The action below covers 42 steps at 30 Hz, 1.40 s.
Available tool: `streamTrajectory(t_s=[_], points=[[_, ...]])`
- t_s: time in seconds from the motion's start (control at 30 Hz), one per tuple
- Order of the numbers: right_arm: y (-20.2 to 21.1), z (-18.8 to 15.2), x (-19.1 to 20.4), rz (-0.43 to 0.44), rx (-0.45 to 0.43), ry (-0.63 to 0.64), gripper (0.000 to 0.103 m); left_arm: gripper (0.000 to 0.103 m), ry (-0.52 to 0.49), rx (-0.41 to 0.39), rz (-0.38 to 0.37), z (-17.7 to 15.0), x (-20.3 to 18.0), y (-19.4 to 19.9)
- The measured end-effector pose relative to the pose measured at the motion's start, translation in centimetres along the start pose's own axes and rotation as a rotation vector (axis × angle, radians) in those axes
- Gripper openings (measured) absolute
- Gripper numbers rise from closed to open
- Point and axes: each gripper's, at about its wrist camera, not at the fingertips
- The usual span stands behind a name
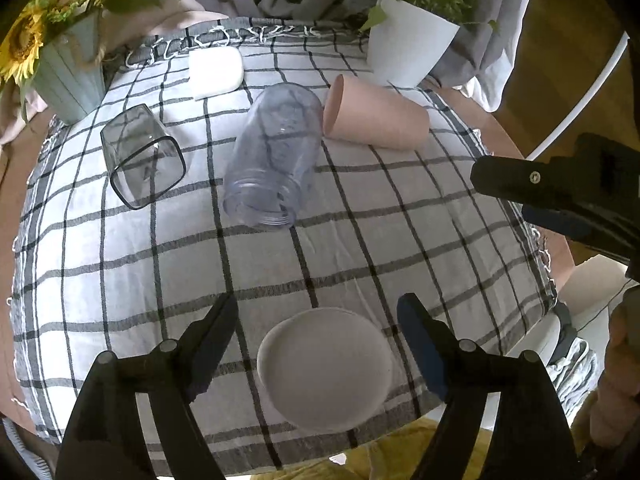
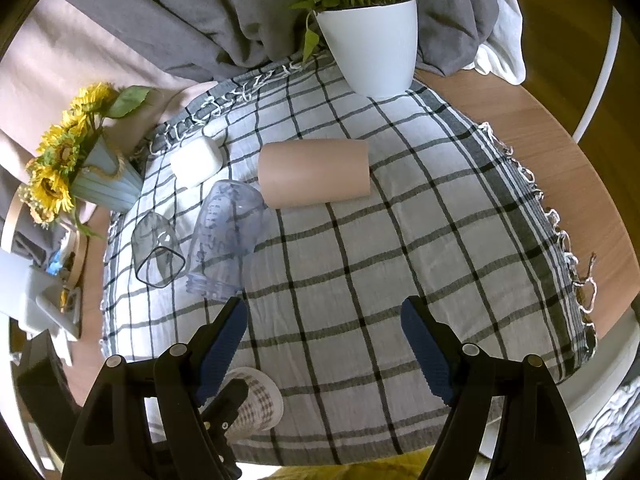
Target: Flip cup upside down
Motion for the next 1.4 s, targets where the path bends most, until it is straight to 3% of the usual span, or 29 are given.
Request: streamTrajectory(t_s=[0.37, 0.43, 0.5, 0.57, 0.7, 0.9, 1.1, 1.4], points=[[0.3, 0.0, -0.1, -0.004, -0.005, -0.001, 0.079, 0.082, 0.007, -0.036, -0.007, 0.2, -0.2, 1.4], [1.2, 0.1, -0.1, 0.003, -0.021, 0.001, 0.079, 0.082, 0.014, -0.075, 0.009, 0.6, -0.2, 2.8], [2.8, 0.3, -0.1, 0.000, -0.065, 0.008, 0.079, 0.095, 0.037, -0.136, 0.046, 1.0, -0.1, 4.7], [4.4, 0.6, 0.1, -0.004, -0.110, 0.021, 0.079, 0.101, 0.071, -0.222, 0.090, 1.4, 0.3, 7.0], [8.0, 0.7, 1.7, -0.011, -0.217, 0.079, 0.088, 0.103, 0.123, -0.337, 0.177, 2.2, 1.4, 10.8], [11.4, 0.1, 4.3, -0.004, -0.336, 0.156, 0.093, 0.103, 0.174, -0.420, 0.256, 2.0, 3.1, 14.0], [12.8, -1.0, 6.3, -0.003, -0.369, 0.211, 0.093, 0.103, 0.230, -0.482, 0.287, 0.6, 4.5, 16.8], [13.7, -2.7, 8.4, 0.002, -0.418, 0.240, 0.093, 0.103, 0.211, -0.562, 0.303, -0.4, 5.4, 19.4]])
Point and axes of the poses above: each gripper's, at about its wrist camera, not at the fingertips, and y roughly against the way its jaws point, x to its left, z to its top, and after that the axes turned 6 degrees about y, right-handed
